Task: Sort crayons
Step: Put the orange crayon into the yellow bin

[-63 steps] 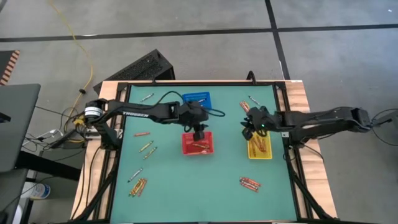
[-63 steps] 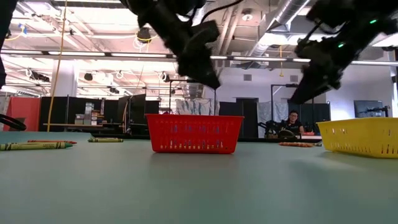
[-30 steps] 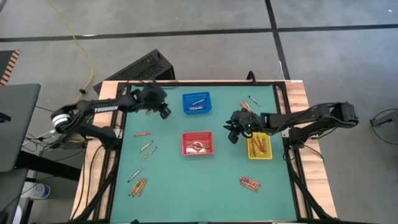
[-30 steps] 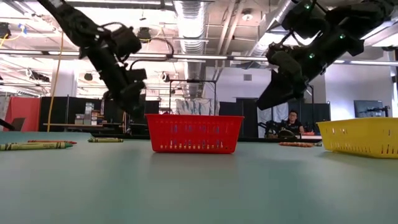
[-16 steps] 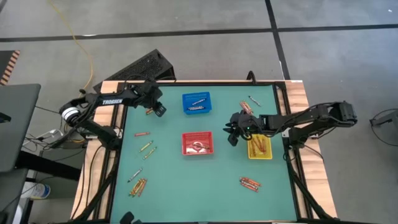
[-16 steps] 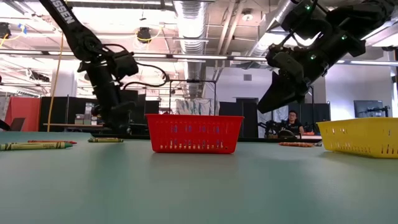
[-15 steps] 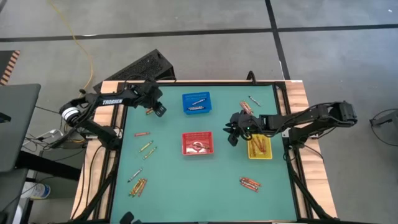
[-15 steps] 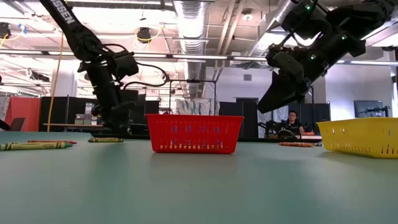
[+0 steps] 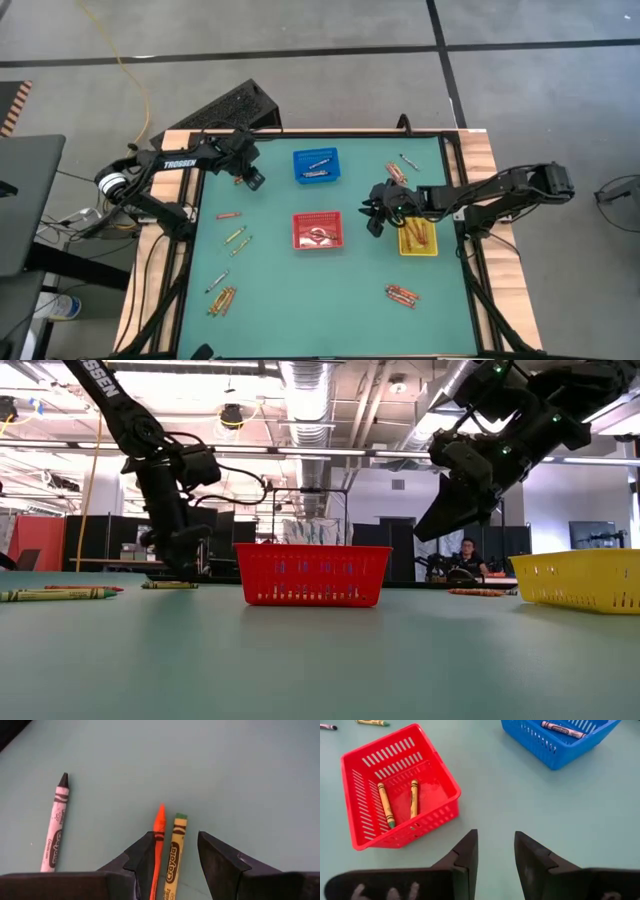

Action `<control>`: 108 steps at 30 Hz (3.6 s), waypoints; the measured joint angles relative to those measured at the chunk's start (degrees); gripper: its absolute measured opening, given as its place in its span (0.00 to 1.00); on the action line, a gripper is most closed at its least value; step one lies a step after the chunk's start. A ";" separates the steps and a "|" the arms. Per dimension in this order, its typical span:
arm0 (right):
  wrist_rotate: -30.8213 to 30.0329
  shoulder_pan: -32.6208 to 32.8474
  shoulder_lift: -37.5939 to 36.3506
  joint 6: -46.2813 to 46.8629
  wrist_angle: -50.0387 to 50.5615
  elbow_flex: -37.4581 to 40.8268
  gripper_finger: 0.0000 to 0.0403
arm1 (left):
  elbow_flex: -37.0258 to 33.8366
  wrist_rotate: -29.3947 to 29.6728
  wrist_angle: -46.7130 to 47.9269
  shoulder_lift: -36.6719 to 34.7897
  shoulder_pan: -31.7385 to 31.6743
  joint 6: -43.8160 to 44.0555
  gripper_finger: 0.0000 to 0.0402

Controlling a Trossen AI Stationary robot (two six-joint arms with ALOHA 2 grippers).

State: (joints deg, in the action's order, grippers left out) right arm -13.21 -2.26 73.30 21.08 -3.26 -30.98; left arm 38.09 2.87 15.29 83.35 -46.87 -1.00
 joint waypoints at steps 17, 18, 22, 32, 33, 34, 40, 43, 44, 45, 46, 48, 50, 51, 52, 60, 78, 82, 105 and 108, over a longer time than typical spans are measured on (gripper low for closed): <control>0.00 0.00 0.00 -0.11 0.65 0.00 0.30 | 0.00 2.99 0.46 0.25 4.39 2.32 0.34; 0.00 0.00 0.00 -0.11 0.74 0.00 0.30 | -0.04 2.99 0.48 0.28 4.39 2.64 0.34; 0.02 0.01 0.00 0.01 1.05 0.00 0.30 | -2.27 3.45 -2.31 0.11 4.39 3.23 0.34; 0.11 0.79 -0.02 0.02 1.11 0.00 0.30 | -8.68 2.96 -7.69 0.04 4.30 5.16 0.30; 0.10 0.78 -0.02 0.02 1.11 0.00 0.30 | -8.77 2.91 -7.71 0.04 4.31 5.23 0.28; 0.09 0.76 -0.02 0.02 1.09 0.00 0.30 | -8.79 2.90 -7.73 0.07 4.31 5.37 0.25; 0.11 1.30 -0.02 0.80 1.11 0.00 0.30 | -8.91 2.72 -9.12 0.09 4.37 5.14 0.11; 0.11 2.24 -0.02 0.95 1.12 0.00 0.30 | -8.20 2.46 -10.53 0.20 4.33 5.25 0.06; 0.11 2.54 -0.02 0.95 1.11 0.00 0.30 | -7.87 2.32 -10.40 0.24 4.29 5.29 0.06; 0.11 2.84 -0.02 0.96 1.11 0.00 0.30 | -7.55 2.33 -10.15 0.24 4.30 5.30 0.06; 0.13 3.13 -0.02 0.96 1.11 0.00 0.30 | -7.08 2.28 -9.95 0.28 4.34 5.39 0.07; 0.12 3.50 -0.02 0.98 1.13 0.00 0.30 | -6.20 1.64 -10.15 0.34 4.38 5.87 0.10; 0.13 3.80 -0.01 0.98 1.16 0.00 0.30 | -5.43 0.67 -10.18 0.37 4.39 5.75 0.14; 0.13 3.82 -0.02 0.98 1.16 0.00 0.30 | -5.10 0.27 -10.10 0.37 4.39 5.48 0.16; 0.13 3.82 -0.02 0.98 1.16 0.00 0.30 | -4.82 -0.12 -9.79 0.37 4.40 5.29 0.18; 0.13 3.80 -0.02 1.07 1.18 0.00 0.30 | -3.37 -1.95 -8.54 0.37 4.46 4.83 0.19; 0.13 3.80 -0.02 1.55 1.26 0.00 0.30 | -3.26 -0.62 -9.52 0.20 4.53 3.74 0.00; 0.13 3.80 -0.02 1.55 1.26 0.00 0.30 | -3.26 -0.92 -9.51 0.17 4.55 2.98 0.00; 0.04 3.80 -0.02 2.45 1.20 0.00 0.30 | -3.06 -1.98 5.86 -0.05 6.45 -1.57 0.08; 0.04 3.80 -0.02 2.45 1.20 0.00 0.30 | -3.10 -2.10 6.03 0.00 6.71 -1.93 0.14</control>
State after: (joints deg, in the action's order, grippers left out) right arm -13.17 1.54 73.28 23.53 -2.07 -30.98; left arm 34.98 0.78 21.32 83.35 -40.16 -2.93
